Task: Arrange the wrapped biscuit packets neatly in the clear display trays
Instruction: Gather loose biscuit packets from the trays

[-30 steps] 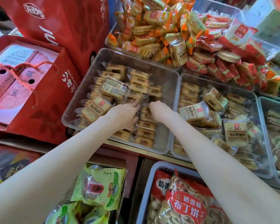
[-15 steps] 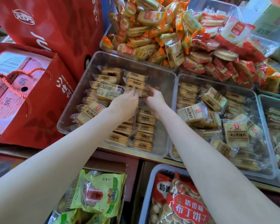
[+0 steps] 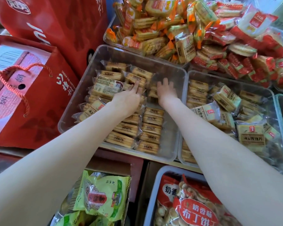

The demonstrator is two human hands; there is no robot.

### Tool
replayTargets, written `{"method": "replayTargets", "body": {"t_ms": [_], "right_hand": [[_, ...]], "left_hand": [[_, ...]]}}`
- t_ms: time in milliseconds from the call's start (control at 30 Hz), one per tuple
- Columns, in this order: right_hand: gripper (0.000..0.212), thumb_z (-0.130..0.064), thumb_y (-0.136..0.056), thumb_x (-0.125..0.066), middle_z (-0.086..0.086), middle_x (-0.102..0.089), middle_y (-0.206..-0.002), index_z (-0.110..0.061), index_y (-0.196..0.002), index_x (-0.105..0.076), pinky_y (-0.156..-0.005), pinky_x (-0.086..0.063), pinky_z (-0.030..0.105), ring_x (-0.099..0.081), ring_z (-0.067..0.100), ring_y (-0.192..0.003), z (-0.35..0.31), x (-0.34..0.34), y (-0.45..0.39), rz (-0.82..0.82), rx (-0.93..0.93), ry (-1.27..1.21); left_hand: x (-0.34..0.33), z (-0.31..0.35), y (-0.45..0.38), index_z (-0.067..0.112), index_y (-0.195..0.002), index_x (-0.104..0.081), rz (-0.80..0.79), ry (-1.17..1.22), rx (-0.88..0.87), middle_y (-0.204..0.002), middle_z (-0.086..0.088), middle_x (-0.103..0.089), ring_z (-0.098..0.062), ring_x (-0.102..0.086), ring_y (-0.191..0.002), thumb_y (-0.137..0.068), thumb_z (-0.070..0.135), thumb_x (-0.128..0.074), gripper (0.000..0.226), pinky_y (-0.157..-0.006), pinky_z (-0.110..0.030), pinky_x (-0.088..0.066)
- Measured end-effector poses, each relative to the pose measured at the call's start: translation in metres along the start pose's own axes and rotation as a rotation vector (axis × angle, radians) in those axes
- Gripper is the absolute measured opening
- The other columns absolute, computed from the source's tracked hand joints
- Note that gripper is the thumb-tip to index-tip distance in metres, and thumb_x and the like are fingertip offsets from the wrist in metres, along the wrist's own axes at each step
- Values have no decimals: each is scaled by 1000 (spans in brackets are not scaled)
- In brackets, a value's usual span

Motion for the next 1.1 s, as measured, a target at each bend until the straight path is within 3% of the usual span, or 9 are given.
{"method": "replayTargets", "body": {"t_ms": [167, 267, 467, 667, 767, 833, 967, 1033, 1100], "right_hand": [[58, -17, -83, -66, 20, -25, -142, 1, -133, -43, -108, -28, 42, -25, 36, -131, 3, 9, 10, 48, -30, 170], [72, -29, -81, -71, 22, -34, -133, 7, -131, -36, -100, -36, 37, -39, 35, -123, 9, 30, 27, 142, -41, 4], [62, -30, -81, -69, 18, -48, -125, 1, -125, -39, -95, -38, 34, -45, 32, -117, 25, 77, 67, 303, -32, -128], [62, -34, -83, -68, 19, -47, -128, 1, -127, -41, -98, -37, 36, -42, 34, -120, 10, 82, 79, 234, -13, -147], [61, -30, -79, -72, 15, -50, -125, -2, -125, -44, -96, -40, 37, -46, 32, -117, 8, 84, 90, 254, -7, -333], [60, -24, -76, -75, 10, -55, -121, -6, -125, -46, -90, -44, 32, -52, 26, -112, 16, 83, 101, 192, 26, -569], [63, -17, -76, -77, 3, -53, -125, -10, -130, -47, -91, -43, 27, -52, 17, -109, 36, 82, 127, 92, 97, -940], [60, -14, -76, -76, 2, -53, -123, -11, -128, -47, -86, -42, 22, -51, 15, -109, 45, 87, 142, 89, 122, -1066], [56, -12, -77, -76, 1, -54, -120, -13, -124, -47, -81, -43, 15, -52, 13, -108, 52, 93, 156, 88, 163, -1141]], "left_hand": [[-1, 3, -5, 3, -149, 0, -12, -13, 6, -157, -14, 14, -26, -4, -146, -95, -6, -27, 61, -110, -47, -29], [0, 5, -7, 2, -149, -2, -31, -7, 15, -157, -16, 12, -27, -5, -146, -94, -4, -29, 61, -109, -49, -30], [14, 9, -1, 2, -149, -9, -102, -17, 31, -157, -16, 10, -34, -20, -142, -94, -2, -38, 62, -109, -47, -34], [20, 13, 28, 0, -145, -27, 50, 202, 33, -150, -18, -29, -33, -35, -135, -94, 9, -44, 54, -109, -42, -32], [34, 13, 47, 2, -142, -33, 241, 461, 13, -146, -15, -39, -27, -40, -132, -94, 6, -44, 50, -106, -32, -33], [41, 9, 55, 9, -142, -38, 328, 724, 60, -136, -11, -51, -24, -52, -118, -96, 8, -43, 47, -92, -26, -40], [45, 9, 65, 20, -142, -40, 253, 1275, 113, -124, -6, -59, -16, -61, -104, -96, 16, -50, 47, -90, -28, -49], [57, 16, 76, 13, -137, -45, 227, 1515, 62, -119, -10, -62, -19, -64, -99, -95, 15, -52, 42, -93, -36, -51], [72, 23, 90, 7, -127, -51, 236, 1695, 38, -110, -12, -62, -19, -64, -89, -95, 14, -51, 32, -86, -32, -53]]}}
Point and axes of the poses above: each hand's wrist, its own y-axis away from the middle knuckle, its own x-axis out of the back of the hand, z = x × y, the point moved 5 cm from there along -y, towards the middle knuckle
